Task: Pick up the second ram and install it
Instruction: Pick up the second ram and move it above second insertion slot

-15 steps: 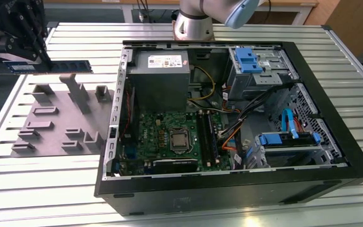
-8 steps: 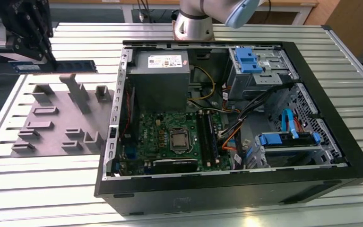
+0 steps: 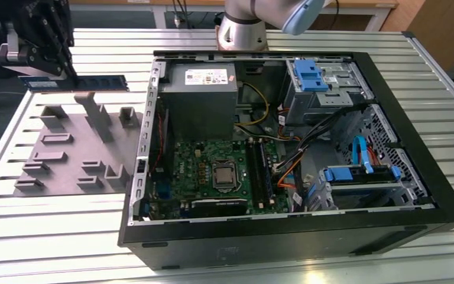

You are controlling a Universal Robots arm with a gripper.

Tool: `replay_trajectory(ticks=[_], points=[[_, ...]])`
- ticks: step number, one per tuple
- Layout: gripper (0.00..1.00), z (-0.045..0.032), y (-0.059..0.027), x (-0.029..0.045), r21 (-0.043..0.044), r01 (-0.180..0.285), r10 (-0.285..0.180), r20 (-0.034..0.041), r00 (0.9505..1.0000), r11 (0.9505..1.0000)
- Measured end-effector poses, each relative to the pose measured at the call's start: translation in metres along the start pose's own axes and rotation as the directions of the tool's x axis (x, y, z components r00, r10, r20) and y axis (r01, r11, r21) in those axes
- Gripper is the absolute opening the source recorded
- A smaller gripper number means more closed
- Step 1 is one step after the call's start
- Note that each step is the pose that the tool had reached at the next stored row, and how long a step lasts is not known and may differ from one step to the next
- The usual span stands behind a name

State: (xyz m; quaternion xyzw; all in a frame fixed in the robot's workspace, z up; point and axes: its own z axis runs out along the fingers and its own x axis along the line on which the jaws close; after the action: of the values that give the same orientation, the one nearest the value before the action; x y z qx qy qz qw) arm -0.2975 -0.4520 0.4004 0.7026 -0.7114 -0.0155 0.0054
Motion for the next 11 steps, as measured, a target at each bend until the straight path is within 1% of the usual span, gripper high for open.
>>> replay_trajectory(ticks=[11], points=[[0.14,-0.0004,-0.0146,-0.0002,0.0,0.0,0.0,0.0,1.0,1.0]])
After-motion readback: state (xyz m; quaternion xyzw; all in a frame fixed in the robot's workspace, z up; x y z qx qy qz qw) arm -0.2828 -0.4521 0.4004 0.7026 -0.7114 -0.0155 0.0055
